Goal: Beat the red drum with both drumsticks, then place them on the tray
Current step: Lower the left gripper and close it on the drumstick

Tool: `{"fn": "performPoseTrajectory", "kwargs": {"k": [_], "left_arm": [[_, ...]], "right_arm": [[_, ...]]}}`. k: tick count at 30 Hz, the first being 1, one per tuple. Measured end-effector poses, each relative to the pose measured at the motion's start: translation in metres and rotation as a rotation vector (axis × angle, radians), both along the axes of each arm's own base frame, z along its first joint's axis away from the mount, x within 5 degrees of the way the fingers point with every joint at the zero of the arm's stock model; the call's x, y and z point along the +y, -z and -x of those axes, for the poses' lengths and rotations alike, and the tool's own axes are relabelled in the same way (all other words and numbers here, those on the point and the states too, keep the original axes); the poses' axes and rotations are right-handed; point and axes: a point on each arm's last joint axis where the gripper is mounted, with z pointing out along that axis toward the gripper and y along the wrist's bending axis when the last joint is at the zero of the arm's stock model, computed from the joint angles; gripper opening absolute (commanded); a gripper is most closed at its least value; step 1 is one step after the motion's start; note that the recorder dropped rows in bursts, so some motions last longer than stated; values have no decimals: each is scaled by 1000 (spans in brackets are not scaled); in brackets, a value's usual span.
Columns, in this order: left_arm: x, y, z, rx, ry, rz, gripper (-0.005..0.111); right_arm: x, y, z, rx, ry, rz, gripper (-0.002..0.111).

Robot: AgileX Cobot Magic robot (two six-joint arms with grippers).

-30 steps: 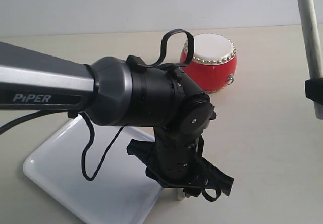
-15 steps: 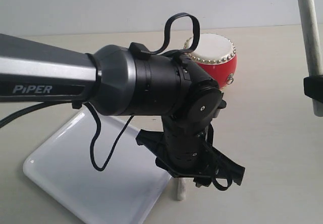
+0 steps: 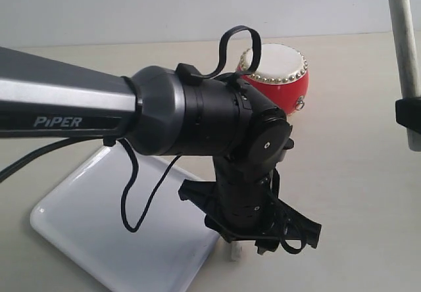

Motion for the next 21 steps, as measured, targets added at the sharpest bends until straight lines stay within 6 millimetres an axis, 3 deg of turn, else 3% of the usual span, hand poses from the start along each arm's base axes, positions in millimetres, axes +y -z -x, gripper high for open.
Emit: {"fn": "performPoseTrajectory", "kwargs": {"k": [21], "left_arm": [[0,12,0,20,-3,-29,46]], "right_arm": [[0,0,0,-1,-1,-1,0]]}}
